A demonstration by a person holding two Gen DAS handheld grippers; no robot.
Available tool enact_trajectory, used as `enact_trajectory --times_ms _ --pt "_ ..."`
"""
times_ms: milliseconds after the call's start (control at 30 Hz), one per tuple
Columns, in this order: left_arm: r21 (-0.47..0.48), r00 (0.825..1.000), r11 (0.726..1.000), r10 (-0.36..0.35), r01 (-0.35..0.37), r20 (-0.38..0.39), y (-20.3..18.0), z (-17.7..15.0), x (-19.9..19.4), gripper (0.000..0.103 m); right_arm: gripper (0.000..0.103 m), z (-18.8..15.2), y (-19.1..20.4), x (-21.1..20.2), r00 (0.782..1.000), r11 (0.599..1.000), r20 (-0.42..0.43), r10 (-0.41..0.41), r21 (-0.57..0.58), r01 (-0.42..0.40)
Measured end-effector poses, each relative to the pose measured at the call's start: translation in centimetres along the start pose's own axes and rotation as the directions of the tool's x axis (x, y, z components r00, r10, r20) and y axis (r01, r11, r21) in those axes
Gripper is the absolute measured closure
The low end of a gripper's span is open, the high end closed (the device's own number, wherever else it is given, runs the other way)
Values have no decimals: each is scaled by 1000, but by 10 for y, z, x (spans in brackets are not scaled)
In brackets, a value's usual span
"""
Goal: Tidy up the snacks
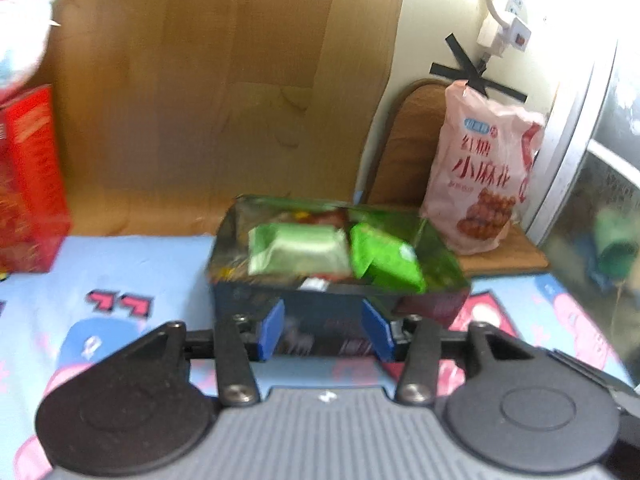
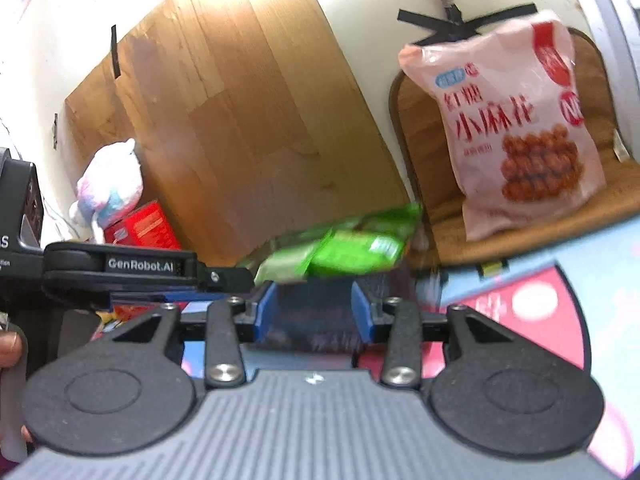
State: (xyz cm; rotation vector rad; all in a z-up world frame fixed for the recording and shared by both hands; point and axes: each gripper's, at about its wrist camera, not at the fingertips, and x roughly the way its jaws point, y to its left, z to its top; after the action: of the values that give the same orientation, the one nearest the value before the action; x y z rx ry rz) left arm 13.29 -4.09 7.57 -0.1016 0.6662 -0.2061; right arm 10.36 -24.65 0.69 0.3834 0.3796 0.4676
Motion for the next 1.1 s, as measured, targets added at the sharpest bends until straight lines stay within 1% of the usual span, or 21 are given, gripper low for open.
enact_trajectory --times_ms 67,133,167,267,433,667,767,833,900,1100 --pt "16 999 999 35 -34 -1 0 -13 -10 55 58 -14 5 -8 1000 1000 -18 -7 17 7" --pt "26 998 998 63 -63 -1 2 -28 -20 49 58 -25 10 -16 999 999 -37 -8 33 10" --pt "28 997 997 72 -72 -2 3 -34 -24 48 58 -32 12 -20 999 999 -48 -6 40 8" --pt "34 995 994 101 -101 -17 5 -55 -35 47 58 -45 21 -29 997 999 -81 -3 44 7" --pt "38 991 992 126 -124 -43 5 -85 -47 45 54 -61 32 -43 993 999 -119 4 43 1" --pt "25 990 991 131 -130 -51 2 -114 -62 41 52 -77 41 -64 991 1000 -130 -12 26 15" --pt "25 990 991 135 -134 -49 -1 -123 -67 33 52 -84 43 -71 990 999 -138 -18 25 22" --pt "27 989 989 144 -143 -39 -3 -128 -71 24 52 -87 44 -75 990 999 -141 -24 22 28" --pt "35 987 987 157 -156 -29 -6 -132 -75 22 52 -90 45 -78 989 999 -145 -25 20 28" --pt "40 984 984 176 -175 -33 -9 -142 -79 9 51 -94 50 -84 989 1000 -145 -15 22 18"
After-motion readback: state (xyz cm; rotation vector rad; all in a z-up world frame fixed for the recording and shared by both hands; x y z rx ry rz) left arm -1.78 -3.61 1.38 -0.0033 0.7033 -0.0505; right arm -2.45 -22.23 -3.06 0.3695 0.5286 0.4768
